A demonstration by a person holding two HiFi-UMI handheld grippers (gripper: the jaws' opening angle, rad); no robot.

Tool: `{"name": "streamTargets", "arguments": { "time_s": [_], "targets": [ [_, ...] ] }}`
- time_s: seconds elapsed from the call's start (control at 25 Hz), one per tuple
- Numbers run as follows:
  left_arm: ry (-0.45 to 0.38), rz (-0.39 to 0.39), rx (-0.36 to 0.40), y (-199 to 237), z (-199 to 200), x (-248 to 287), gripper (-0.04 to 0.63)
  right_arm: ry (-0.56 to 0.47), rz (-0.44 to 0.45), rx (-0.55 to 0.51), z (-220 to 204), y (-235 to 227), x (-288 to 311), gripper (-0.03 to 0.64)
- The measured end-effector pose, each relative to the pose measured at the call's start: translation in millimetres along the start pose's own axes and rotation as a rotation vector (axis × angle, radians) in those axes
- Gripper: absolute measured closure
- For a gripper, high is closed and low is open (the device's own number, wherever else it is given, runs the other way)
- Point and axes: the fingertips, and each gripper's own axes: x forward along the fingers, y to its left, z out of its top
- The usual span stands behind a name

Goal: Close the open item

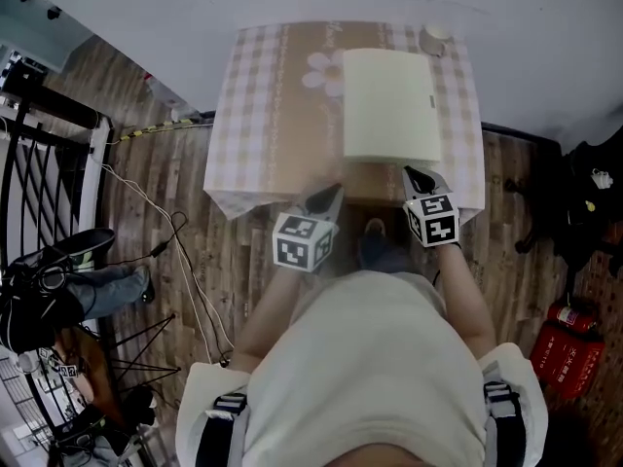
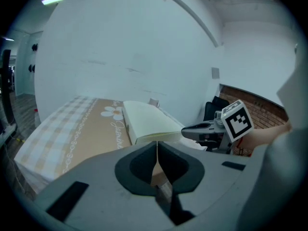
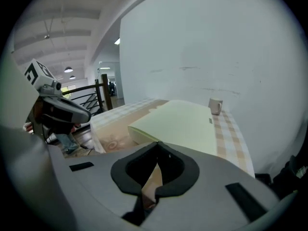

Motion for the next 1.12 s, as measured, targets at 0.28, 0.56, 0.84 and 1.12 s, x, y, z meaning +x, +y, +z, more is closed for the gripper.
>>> {"name": "streamTargets", "arguments": {
  "time_s": [0.28, 0.56, 0.84, 1.12],
  "targets": [
    [-0.025, 0.036, -0.034, -9, -33, -61, 0.584, -0.123, 0.057, 0.011, 11, 71, -61, 0.617],
    [-0.057, 0.073, -0.077, -17, -64, -113, 0.584, -0.182, 0.131, -0.038, 7, 138, -110, 0.617],
    [-0.086, 0.094, -0.065, -27, -86, -159, 0.584, -0.221, 0.160, -0.051, -2, 184, -137, 0.617],
    [-0.102, 0.108, -0.080, -28, -103, -181, 0.584, -0.229, 0.175, -0.071, -9, 210, -151, 0.617]
  ]
}}
